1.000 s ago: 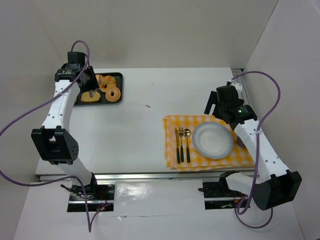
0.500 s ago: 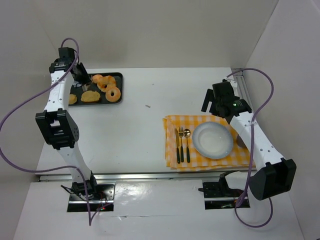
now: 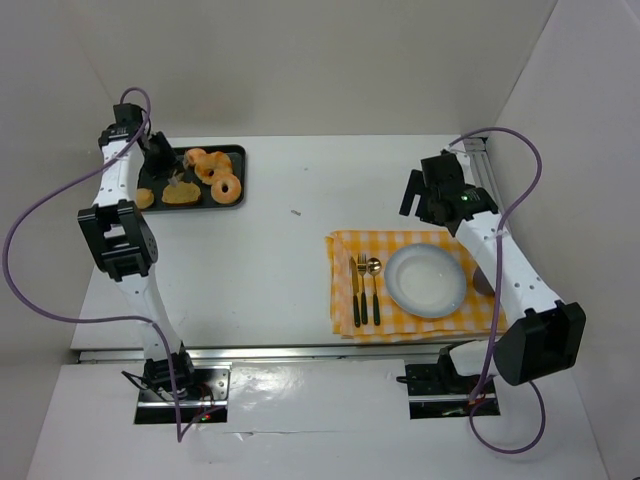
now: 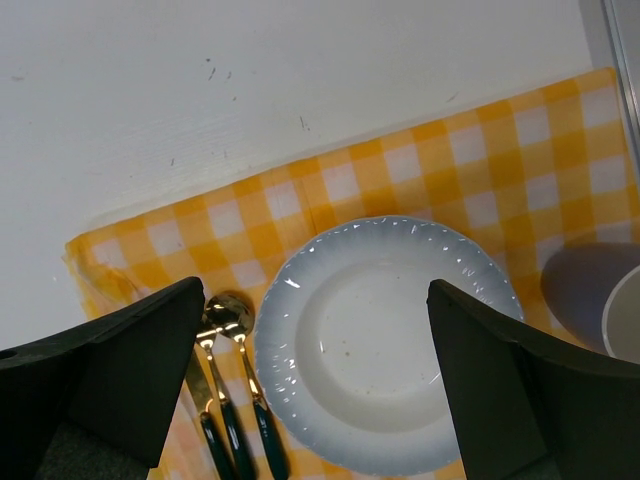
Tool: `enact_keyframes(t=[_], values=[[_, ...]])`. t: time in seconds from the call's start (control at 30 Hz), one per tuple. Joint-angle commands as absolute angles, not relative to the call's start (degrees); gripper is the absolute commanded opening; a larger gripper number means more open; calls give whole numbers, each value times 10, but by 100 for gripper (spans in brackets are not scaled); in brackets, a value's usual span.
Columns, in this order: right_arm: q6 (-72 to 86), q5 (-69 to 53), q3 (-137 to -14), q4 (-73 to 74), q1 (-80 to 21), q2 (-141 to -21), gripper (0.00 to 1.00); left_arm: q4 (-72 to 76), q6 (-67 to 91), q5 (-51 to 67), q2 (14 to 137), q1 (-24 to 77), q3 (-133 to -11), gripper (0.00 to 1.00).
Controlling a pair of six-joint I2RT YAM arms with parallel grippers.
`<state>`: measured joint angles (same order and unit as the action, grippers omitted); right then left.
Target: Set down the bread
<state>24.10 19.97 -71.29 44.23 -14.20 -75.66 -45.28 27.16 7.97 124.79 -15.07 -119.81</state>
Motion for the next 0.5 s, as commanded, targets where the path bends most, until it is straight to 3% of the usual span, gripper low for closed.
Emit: enact_keyframes(t=[0.0,0.47], values=[[234,200,-748,434,-138,-757,100,-416,278,127,1261,-158,-1223,51],[234,182,-771,439,-138,-779,100,-383,280,193,1267,-183,-1189,46]])
